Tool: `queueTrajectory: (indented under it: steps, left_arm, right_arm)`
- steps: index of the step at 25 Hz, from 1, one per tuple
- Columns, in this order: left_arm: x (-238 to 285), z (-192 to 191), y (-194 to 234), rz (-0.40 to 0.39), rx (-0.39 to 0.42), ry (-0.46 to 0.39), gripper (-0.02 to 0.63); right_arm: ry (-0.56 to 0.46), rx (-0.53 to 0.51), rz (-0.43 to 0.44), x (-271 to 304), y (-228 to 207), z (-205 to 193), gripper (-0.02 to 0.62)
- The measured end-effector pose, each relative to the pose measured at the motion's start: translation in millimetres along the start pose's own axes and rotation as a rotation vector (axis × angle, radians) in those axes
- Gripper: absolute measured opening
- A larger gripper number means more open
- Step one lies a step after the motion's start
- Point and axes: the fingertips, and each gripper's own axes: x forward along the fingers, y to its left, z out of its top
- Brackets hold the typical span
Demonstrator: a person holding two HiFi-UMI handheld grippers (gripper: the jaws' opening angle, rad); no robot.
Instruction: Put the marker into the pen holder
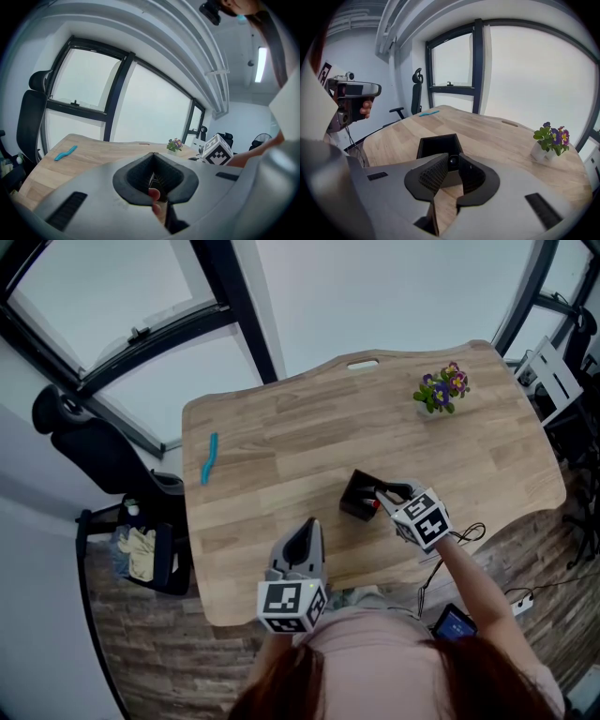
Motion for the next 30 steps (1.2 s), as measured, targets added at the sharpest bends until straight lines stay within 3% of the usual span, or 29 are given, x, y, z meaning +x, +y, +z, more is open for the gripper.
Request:
queueTrajectory:
  steps: [8,30]
  left_arm:
    - [1,0,-1,-0.010,0.003,0.002,0.002]
    - [5,10,-21,-0.051,0.054,-0.014,0.002]
  right_arm:
    - [-0.010,0.033,-0.002,0,0,0,0.087]
    - [-0.208,0.119,-0.085,-47,-6,26,0.092]
